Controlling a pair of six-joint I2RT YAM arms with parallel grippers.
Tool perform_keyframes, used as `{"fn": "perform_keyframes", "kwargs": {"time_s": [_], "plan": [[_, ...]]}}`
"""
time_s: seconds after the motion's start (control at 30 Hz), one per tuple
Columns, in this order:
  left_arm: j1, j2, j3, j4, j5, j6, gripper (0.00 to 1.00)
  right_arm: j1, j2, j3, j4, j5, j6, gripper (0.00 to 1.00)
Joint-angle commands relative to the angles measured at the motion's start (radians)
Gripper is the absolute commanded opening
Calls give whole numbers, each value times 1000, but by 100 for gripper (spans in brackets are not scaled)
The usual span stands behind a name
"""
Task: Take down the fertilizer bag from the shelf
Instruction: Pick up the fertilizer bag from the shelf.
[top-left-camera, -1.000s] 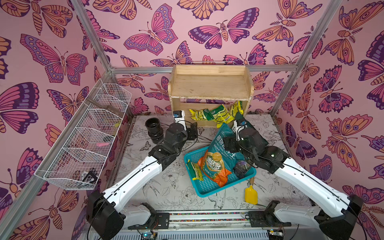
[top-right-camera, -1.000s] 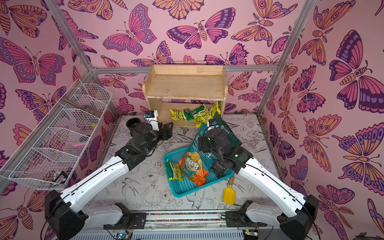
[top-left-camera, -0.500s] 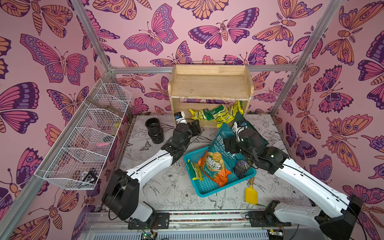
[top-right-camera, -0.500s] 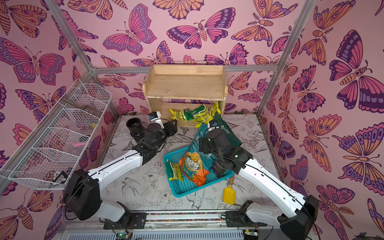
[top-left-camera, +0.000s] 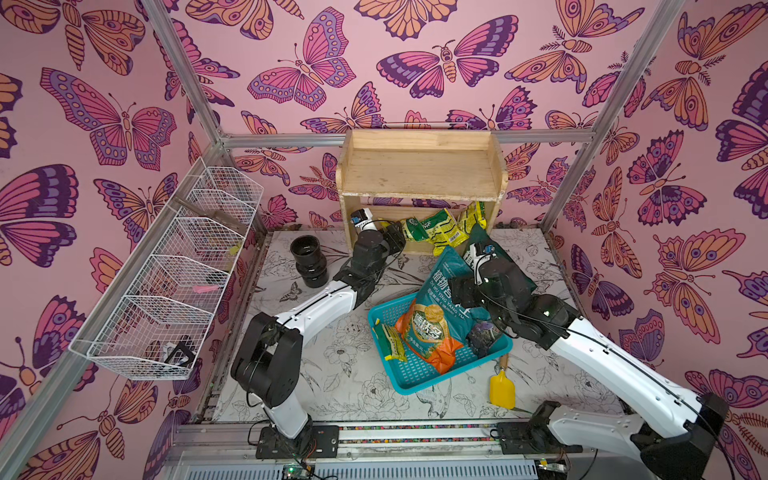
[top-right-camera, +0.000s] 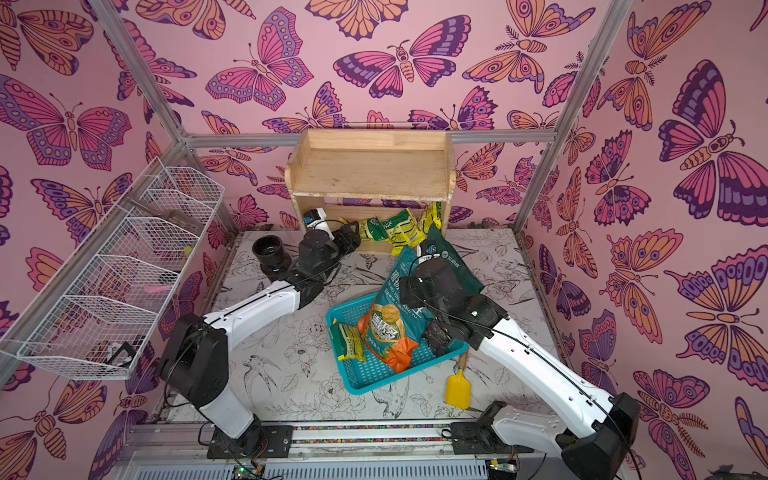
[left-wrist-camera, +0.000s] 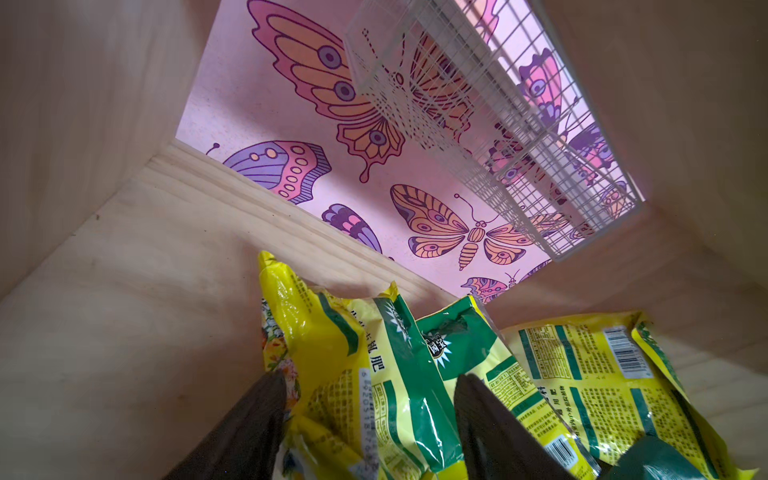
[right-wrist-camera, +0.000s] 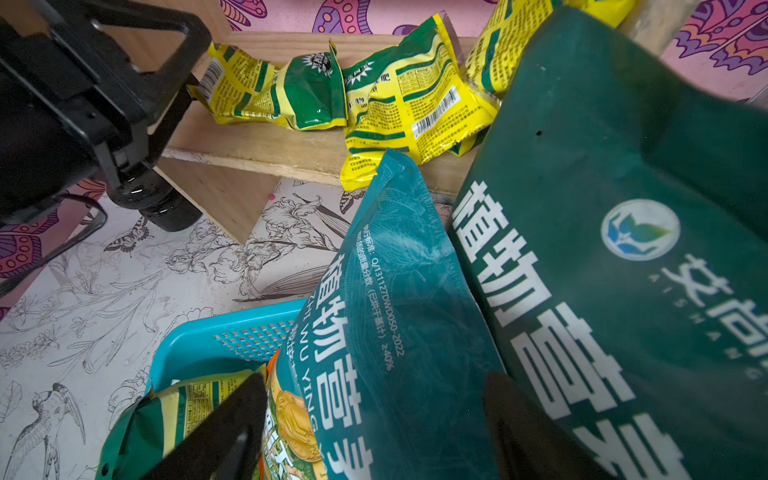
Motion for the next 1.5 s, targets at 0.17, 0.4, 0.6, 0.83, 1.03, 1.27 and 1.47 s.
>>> {"fn": "perform_keyframes", "kwargs": {"time_s": [0.17,0.4,0.6,0.83,1.03,1.27,1.47], "plan": [[-4,55,52,-101,16,41,66,-20,0,-3,-4,-5,-17,84],[-34,57,74,-172,-25,119,49,-27,4,-9,8,-16,-10,85],[-33,55,88,-173,-3,128,6,-33,1,-14,10,-20,-7,85],[-32,3,100,-172,-1,149,0,-33,-4,-20,11,-21,-3,85],[-35,-134,63,-180,23,212,0,-33,-1,-20,15,-25,-1,85],[-92,-349,-38,-273,-60,351,0,-34,1,-5,17,-2,-10,84],[-123,-494,-102,-342,-59,320,0,-35,-2,13,22,1,-11,84]]}}
